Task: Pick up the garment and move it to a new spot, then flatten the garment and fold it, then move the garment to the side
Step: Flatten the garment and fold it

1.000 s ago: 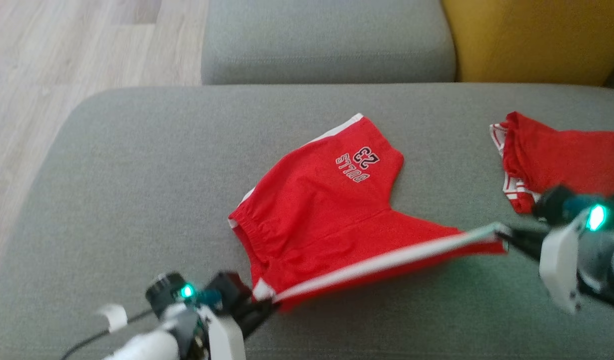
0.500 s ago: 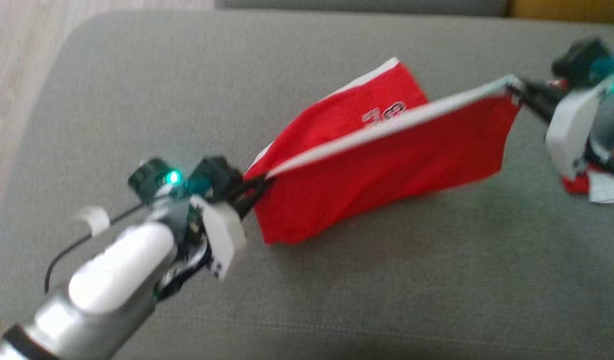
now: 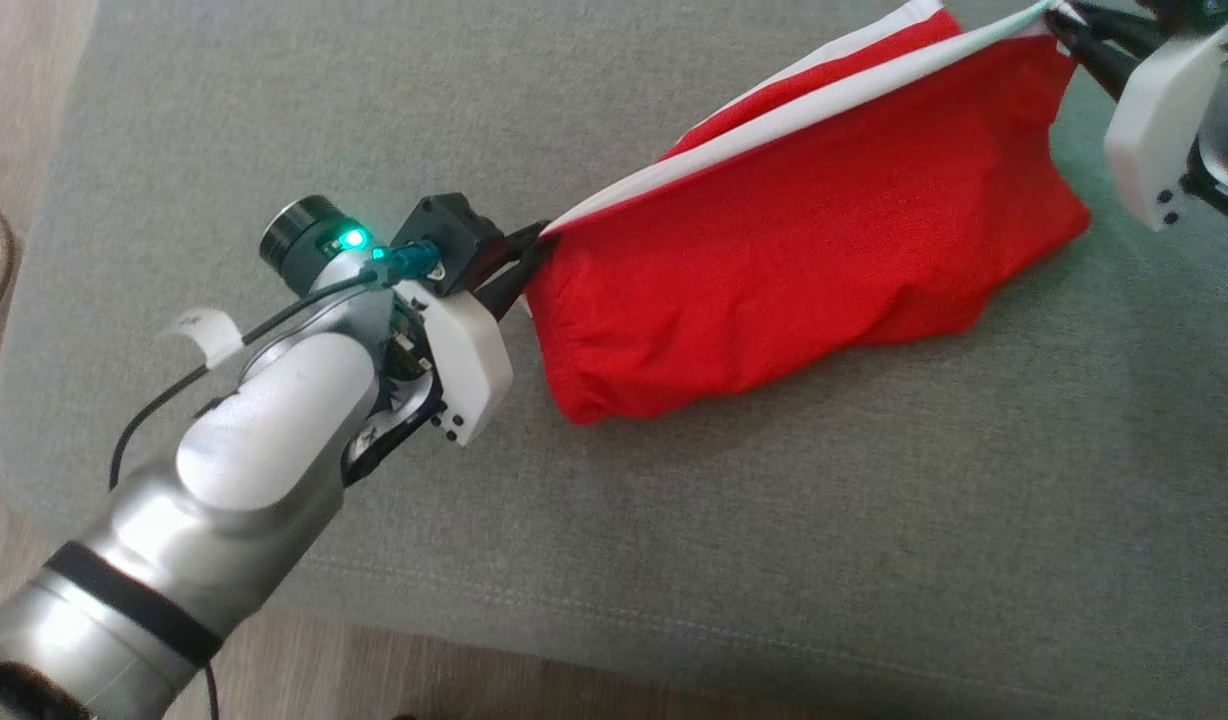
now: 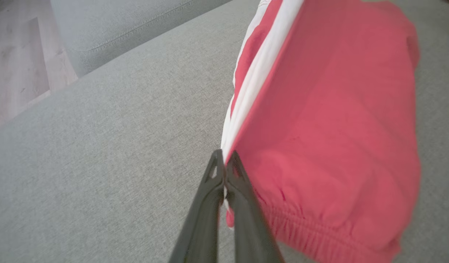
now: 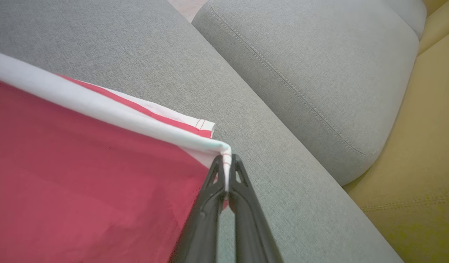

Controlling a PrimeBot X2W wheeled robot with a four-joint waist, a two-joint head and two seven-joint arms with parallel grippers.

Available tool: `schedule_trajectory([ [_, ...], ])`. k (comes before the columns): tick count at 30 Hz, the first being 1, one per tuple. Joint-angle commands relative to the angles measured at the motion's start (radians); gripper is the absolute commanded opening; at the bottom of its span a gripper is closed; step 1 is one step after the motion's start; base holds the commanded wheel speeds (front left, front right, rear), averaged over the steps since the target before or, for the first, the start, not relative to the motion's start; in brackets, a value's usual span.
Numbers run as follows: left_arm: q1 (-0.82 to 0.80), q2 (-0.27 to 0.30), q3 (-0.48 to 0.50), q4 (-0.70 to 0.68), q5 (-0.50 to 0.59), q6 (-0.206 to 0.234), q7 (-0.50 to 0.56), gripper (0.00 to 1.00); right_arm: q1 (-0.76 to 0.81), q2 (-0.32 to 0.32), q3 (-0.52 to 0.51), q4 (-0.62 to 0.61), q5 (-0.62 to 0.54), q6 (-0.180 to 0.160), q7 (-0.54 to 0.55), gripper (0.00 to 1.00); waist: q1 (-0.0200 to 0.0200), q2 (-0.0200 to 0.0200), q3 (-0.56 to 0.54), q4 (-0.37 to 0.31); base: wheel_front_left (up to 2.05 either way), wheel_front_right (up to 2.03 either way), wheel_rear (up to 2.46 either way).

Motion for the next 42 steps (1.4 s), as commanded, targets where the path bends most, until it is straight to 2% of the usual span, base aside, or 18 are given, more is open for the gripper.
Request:
schedule_trajectory([
  [1, -0.059, 0.024, 0.034, 0.005, 0.007, -0.006, -0.015, 0.0, -0.026, -0.009, -0.01, 0.012, -0.012, 0.006, -0.012, 0.0, -0.0002, 0.0, 0.024, 0.021, 0.0, 0.0, 0.0],
  [11, -0.104, -0.026, 0.025, 0.083, 0.003, -0.014, -0.055, 0.0, -0.041, 0.019, -0.009, 0.056, -0.035, 0.006, -0.024, 0.0, -0.0002, 0.0, 0.066, 0.039, 0.0, 0.0, 0.0],
  [12, -0.107, -0.03, 0.024, 0.09, 0.003, -0.014, -0.059, 0.02, -0.043, 0.021, -0.009, 0.061, -0.033, 0.006, -0.029, 0.0, -0.0002, 0.0, 0.068, 0.04, 0.0, 0.0, 0.0],
  [13, -0.111, -0.033, 0.024, 0.097, 0.002, -0.015, -0.063, 0.15, -0.048, 0.023, -0.009, 0.071, -0.025, 0.006, -0.037, 0.0, -0.0002, 0.0, 0.07, 0.041, 0.0, 0.0, 0.0],
  [14, -0.113, -0.036, 0.026, 0.105, -0.001, -0.014, -0.065, 0.53, -0.054, 0.027, -0.009, 0.085, -0.017, 0.006, -0.049, 0.73, -0.0002, 0.0, 0.073, 0.041, 0.0, 0.0, 0.0],
  [15, -0.113, -0.041, 0.03, 0.114, -0.008, -0.01, -0.066, 1.0, -0.058, 0.032, -0.009, 0.101, -0.008, 0.006, -0.061, 1.0, -0.0002, 0.0, 0.074, 0.042, 0.0, 0.0, 0.0],
  [27, -0.093, -0.056, 0.062, 0.171, -0.044, 0.025, -0.125, 1.0, -0.022, 0.1, -0.042, 0.271, 0.063, 0.006, -0.233, 1.0, -0.0002, 0.0, 0.025, 0.022, 0.0, 0.0, 0.0],
  [33, -0.046, -0.048, 0.136, 0.161, -0.103, 0.083, -0.192, 1.0, 0.056, 0.147, -0.127, 0.329, 0.126, 0.006, -0.371, 1.0, -0.0002, 0.0, -0.055, -0.002, 0.0, 0.0, 0.0],
  [38, 0.011, -0.051, 0.215, 0.102, -0.146, 0.133, -0.234, 1.0, 0.13, 0.166, -0.207, 0.31, 0.125, 0.006, -0.411, 1.0, -0.0002, 0.0, -0.131, -0.022, 0.0, 0.0, 0.0],
  [42, 0.079, -0.071, 0.271, 0.016, -0.133, 0.186, -0.243, 1.0, 0.217, 0.144, -0.363, 0.193, 0.058, 0.006, -0.413, 1.0, -0.0002, 0.0, -0.183, -0.031, 0.0, 0.0, 0.0],
])
